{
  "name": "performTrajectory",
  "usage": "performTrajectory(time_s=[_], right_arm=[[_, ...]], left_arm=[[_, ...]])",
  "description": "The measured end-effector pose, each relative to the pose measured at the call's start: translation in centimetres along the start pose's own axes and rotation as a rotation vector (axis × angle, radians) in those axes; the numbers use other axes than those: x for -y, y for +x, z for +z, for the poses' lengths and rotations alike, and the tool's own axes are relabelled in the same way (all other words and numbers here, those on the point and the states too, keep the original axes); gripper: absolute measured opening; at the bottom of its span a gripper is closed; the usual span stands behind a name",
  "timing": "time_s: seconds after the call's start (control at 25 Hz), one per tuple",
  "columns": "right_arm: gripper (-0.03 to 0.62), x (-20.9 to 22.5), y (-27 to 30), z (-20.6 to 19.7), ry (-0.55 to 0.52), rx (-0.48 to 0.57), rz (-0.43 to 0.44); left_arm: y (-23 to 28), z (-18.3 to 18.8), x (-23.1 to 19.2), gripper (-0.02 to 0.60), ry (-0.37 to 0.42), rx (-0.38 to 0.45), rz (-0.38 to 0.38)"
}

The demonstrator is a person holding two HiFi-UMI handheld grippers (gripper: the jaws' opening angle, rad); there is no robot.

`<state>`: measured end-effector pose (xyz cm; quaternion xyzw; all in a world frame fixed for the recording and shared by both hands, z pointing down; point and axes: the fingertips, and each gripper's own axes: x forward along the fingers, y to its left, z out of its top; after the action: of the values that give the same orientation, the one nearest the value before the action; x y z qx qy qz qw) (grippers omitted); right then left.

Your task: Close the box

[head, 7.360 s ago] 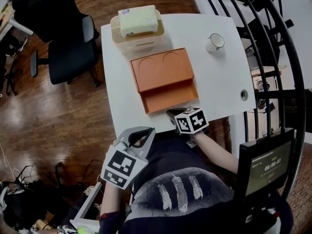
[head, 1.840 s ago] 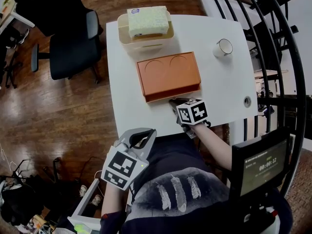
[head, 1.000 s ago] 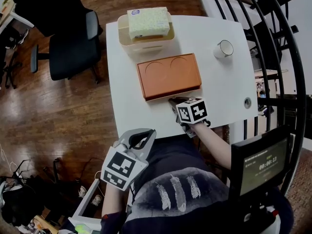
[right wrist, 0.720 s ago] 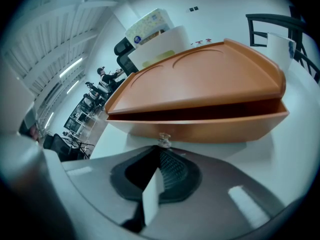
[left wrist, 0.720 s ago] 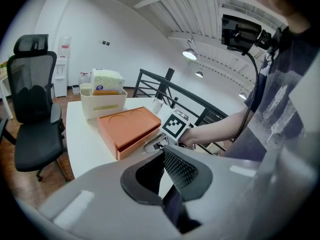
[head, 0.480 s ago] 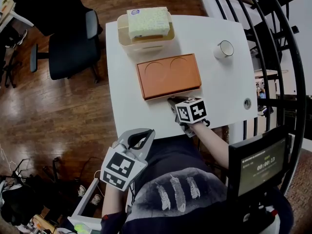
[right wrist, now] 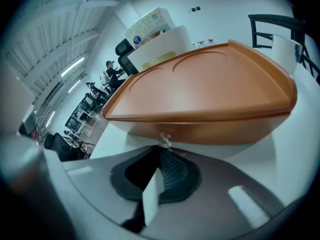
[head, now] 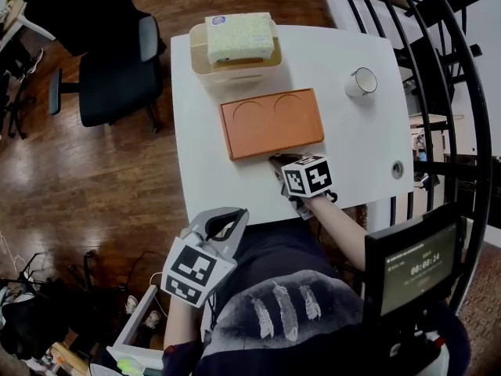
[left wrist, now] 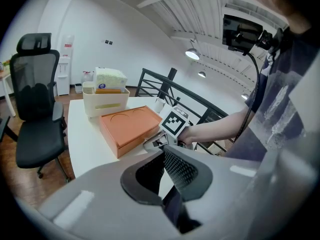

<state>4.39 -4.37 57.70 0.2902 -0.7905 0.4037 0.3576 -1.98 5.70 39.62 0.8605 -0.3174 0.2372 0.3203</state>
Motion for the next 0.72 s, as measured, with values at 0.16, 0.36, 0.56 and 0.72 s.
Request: performTrajectory(time_s=[0.16, 0.36, 0.56, 0.72], right_arm=[[0.002, 0.0, 0.1, 0.1, 0.004, -0.003, 0.014], [0.002, -0.2, 0.0, -0.1, -0.01, -0.016, 0.023], [0.002, -4.2, -2.0, -3.1, -0.005, -0.112, 0.248], [0.002, -6.5, -5.2, -2.8, -0.095, -0.094, 0.326]], left_arm=[[0.3, 0.2, -0.1, 0.005, -0.002, 0.001, 0.001], [0.6, 0.8, -0.2, 0.003, 0.0, 0.004, 0.002], [0.3, 1.3, -0.3, 0.003, 0.007, 0.012, 0.016], [0.0, 1.8, -0.1, 0.003, 0.02, 0.018, 0.027]])
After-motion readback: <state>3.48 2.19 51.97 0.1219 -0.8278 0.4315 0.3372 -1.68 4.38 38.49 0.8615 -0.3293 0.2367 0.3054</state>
